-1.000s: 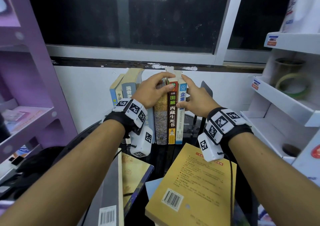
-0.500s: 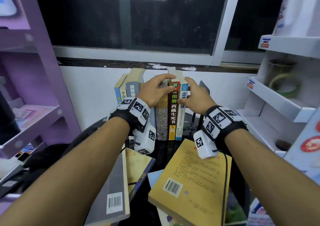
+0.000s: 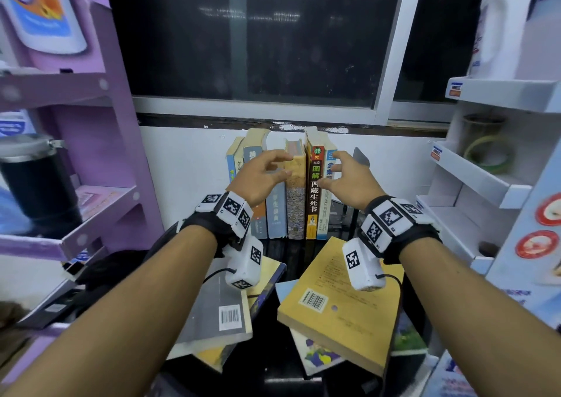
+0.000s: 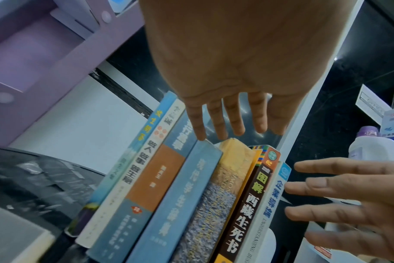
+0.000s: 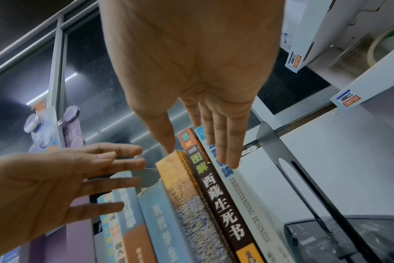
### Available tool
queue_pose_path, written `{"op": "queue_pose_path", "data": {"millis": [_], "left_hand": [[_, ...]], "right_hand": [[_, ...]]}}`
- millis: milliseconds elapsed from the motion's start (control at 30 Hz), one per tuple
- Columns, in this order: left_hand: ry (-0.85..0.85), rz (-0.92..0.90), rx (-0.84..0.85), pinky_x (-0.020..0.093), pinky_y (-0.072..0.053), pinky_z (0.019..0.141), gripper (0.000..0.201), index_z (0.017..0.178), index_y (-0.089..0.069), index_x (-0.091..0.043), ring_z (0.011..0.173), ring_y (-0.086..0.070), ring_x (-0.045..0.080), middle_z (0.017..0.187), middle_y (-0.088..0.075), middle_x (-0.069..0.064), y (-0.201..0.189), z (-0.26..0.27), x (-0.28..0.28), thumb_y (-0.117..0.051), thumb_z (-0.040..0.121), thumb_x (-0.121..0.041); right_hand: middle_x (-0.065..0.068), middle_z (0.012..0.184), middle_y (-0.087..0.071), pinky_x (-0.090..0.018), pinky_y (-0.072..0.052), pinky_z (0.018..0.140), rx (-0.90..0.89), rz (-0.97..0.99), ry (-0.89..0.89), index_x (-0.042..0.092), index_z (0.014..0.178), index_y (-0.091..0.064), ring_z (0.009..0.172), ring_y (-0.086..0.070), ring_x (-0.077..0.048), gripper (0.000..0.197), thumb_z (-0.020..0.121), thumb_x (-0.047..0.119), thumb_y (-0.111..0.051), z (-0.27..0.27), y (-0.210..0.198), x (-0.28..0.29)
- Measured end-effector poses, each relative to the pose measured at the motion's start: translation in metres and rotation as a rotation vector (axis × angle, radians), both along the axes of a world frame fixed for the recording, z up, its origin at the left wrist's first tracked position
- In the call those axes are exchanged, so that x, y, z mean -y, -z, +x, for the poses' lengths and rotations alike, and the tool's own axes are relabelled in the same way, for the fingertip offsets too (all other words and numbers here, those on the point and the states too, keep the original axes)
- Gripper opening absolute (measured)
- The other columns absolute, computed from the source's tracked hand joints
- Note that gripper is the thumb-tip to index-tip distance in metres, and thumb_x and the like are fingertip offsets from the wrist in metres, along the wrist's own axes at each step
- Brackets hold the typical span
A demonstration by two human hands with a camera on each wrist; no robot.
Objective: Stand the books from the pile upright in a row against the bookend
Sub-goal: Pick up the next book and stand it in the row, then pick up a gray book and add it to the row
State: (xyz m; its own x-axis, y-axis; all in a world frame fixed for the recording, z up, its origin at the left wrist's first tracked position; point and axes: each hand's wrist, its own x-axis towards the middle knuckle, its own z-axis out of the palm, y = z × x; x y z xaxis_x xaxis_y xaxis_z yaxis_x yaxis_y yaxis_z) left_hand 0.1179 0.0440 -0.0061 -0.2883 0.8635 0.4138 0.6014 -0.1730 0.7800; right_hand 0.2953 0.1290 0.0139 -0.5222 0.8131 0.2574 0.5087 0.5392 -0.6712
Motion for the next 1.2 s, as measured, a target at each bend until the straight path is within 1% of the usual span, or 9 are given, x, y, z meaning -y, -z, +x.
{"op": "queue_pose_path", "data": {"millis": [100, 300, 500, 667, 800, 900, 967, 1100, 1200], "left_hand": [[-0.059, -0.082, 0.006, 0.032, -0.043, 0.098, 0.034, 0.127, -0.057, -0.020, 0.116, -0.053, 0.017, 0.125, -0.058, -0.003, 0.006, -0.010, 0.021, -0.059, 0.094, -0.024], [-0.211, -0.234, 0.090, 0.038, -0.051, 0.093, 0.029, 0.120, -0.059, -0.021, 0.109, -0.060, 0.023, 0.124, -0.060, 0.000, 0.029, -0.044, 0.062, -0.062, 0.091, -0.024], [-0.356, -0.390, 0.049, 0.031, -0.045, 0.093, 0.038, 0.126, -0.055, -0.017, 0.109, -0.057, 0.023, 0.125, -0.060, 0.003, 0.053, -0.076, 0.095, -0.062, 0.091, -0.030], [-0.410, -0.489, 0.123, 0.027, -0.043, 0.083, 0.041, 0.124, -0.053, -0.013, 0.106, -0.055, 0.023, 0.123, -0.058, 0.007, 0.074, -0.094, 0.105, -0.066, 0.089, -0.029], [-0.433, -0.650, 0.134, 0.030, -0.048, 0.081, 0.035, 0.118, -0.049, -0.016, 0.103, -0.054, 0.025, 0.120, -0.057, 0.010, 0.088, -0.102, 0.112, -0.064, 0.090, -0.031], [-0.447, -0.751, 0.148, 0.033, -0.041, 0.101, 0.065, 0.131, -0.046, -0.010, 0.121, -0.051, 0.028, 0.132, -0.053, 0.010, 0.096, -0.109, 0.115, -0.069, 0.081, -0.044], [-0.450, -0.762, 0.192, 0.039, -0.042, 0.104, 0.070, 0.130, -0.044, -0.008, 0.122, -0.052, 0.030, 0.132, -0.053, 0.010, 0.105, -0.116, 0.112, -0.072, 0.077, -0.043], [-0.460, -0.766, 0.243, 0.044, -0.048, 0.098, 0.069, 0.126, -0.044, -0.008, 0.117, -0.057, 0.033, 0.127, -0.057, 0.014, 0.108, -0.121, 0.114, -0.079, 0.071, -0.033], [-0.473, -0.736, 0.250, 0.038, -0.051, 0.075, 0.042, 0.111, -0.048, -0.004, 0.093, -0.060, 0.032, 0.106, -0.057, 0.015, 0.101, -0.116, 0.118, -0.075, 0.080, -0.014]], "right_hand": [[-0.011, 0.142, -0.050, -0.036, -0.044, 0.102, 0.051, -0.030, -0.026, 0.016, 0.147, -0.033, 0.126, -0.051, -0.026, 0.068, 0.089, 0.028, -0.067, -0.006, 0.003, 0.016], [-0.008, 0.142, -0.049, -0.044, -0.047, 0.101, 0.173, -0.154, -0.140, 0.016, 0.147, -0.033, 0.123, -0.053, -0.026, 0.070, 0.089, 0.037, -0.066, -0.034, 0.022, 0.045], [-0.005, 0.131, -0.050, -0.041, -0.055, 0.088, 0.256, -0.328, -0.224, 0.016, 0.145, -0.032, 0.115, -0.056, -0.026, 0.065, 0.092, 0.038, -0.062, -0.073, 0.046, 0.070], [-0.009, 0.145, -0.044, -0.044, -0.049, 0.100, 0.347, -0.332, -0.243, 0.011, 0.147, -0.031, 0.124, -0.051, -0.029, 0.069, 0.092, 0.042, -0.061, -0.097, 0.068, 0.083], [-0.021, 0.124, -0.059, -0.041, -0.052, 0.094, 0.406, -0.383, -0.234, 0.001, 0.137, -0.041, 0.109, -0.062, -0.032, 0.060, 0.093, 0.037, -0.060, -0.111, 0.078, 0.091], [-0.021, 0.128, -0.057, -0.047, -0.051, 0.096, 0.442, -0.395, -0.221, 0.001, 0.132, -0.046, 0.114, -0.060, -0.033, 0.056, 0.092, 0.037, -0.061, -0.117, 0.084, 0.094], [-0.019, 0.126, -0.058, -0.048, -0.052, 0.094, 0.454, -0.387, -0.219, 0.002, 0.129, -0.048, 0.113, -0.061, -0.032, 0.055, 0.090, 0.038, -0.063, -0.120, 0.088, 0.093], [-0.015, 0.125, -0.057, -0.047, -0.053, 0.093, 0.455, -0.395, -0.205, 0.005, 0.130, -0.047, 0.112, -0.059, -0.030, 0.060, 0.087, 0.041, -0.067, -0.128, 0.094, 0.091], [-0.011, 0.129, -0.053, -0.047, -0.054, 0.092, 0.461, -0.406, -0.194, 0.006, 0.135, -0.044, 0.112, -0.057, -0.028, 0.069, 0.083, 0.042, -0.071, -0.133, 0.099, 0.088]]}}
